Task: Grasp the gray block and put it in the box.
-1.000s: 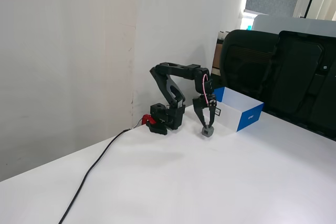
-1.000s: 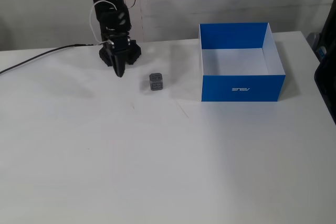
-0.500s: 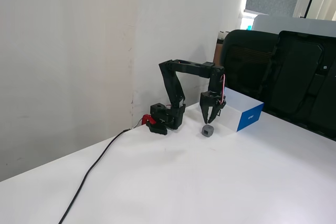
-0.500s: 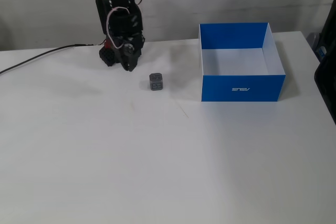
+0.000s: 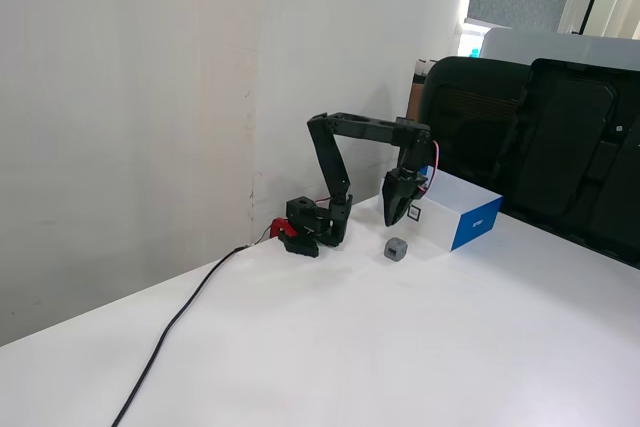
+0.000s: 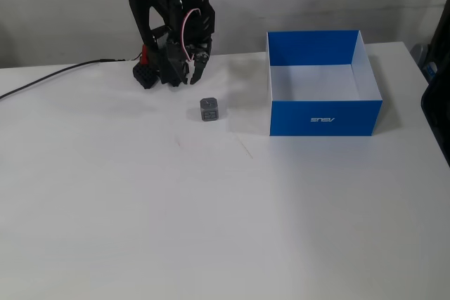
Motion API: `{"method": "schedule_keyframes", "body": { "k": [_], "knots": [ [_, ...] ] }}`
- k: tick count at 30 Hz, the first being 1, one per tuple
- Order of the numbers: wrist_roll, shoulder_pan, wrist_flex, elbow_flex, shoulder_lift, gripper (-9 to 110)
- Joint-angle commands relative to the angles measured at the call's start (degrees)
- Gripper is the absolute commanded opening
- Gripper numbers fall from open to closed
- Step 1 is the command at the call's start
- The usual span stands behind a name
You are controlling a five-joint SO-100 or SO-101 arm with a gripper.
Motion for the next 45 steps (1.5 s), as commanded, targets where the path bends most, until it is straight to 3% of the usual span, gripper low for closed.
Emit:
{"method": "schedule_keyframes", "body": {
  "k": [1, 8, 37, 45],
  "knots": [
    [-0.44, 0.09, -1.41, -0.44, -0.79, 5],
    [-0.44, -1.41, -4.92, 1.23, -3.16, 21],
    [-0.26, 1.76, -10.90, 4.83, -9.14, 33],
    [-0.44, 0.62, -13.71, 6.24, -11.69, 31]
  ]
}}
